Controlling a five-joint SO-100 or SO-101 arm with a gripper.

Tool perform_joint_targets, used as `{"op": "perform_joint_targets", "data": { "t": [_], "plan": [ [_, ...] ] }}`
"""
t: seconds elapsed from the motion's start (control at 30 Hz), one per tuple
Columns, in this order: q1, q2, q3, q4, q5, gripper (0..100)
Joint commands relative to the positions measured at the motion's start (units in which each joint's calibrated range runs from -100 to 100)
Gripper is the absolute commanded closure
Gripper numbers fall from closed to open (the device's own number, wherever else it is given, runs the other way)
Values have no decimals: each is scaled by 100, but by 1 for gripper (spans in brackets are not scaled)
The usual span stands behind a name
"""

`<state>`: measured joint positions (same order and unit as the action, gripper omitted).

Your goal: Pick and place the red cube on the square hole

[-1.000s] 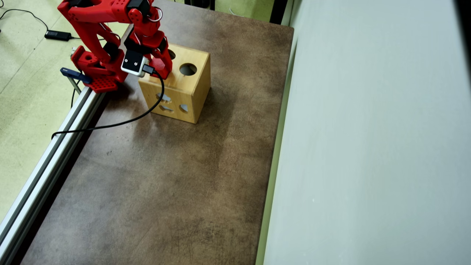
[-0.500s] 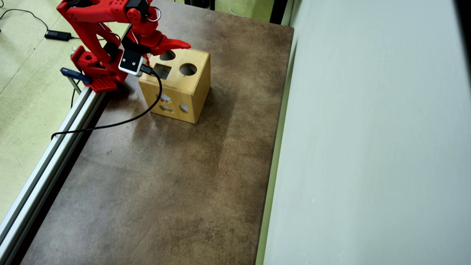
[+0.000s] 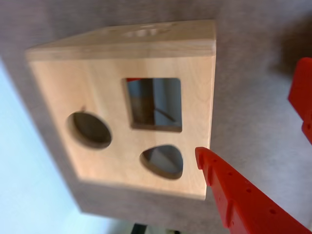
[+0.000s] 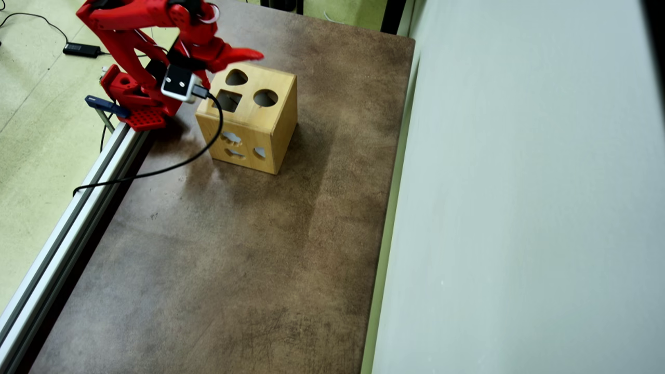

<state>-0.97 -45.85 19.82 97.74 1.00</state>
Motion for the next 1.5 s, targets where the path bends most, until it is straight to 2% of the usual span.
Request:
{"op": "perform_joint_targets", "data": {
  "t": [0.0,0.3,0.5,1.47],
  "plan": [
    [8,-1356,-41,-7,-10,2],
    [8,-3844,174,-15,29,2],
    [8,-4914,156,-72,34,2],
    [8,-4948,93,-15,34,2]
  ]
}}
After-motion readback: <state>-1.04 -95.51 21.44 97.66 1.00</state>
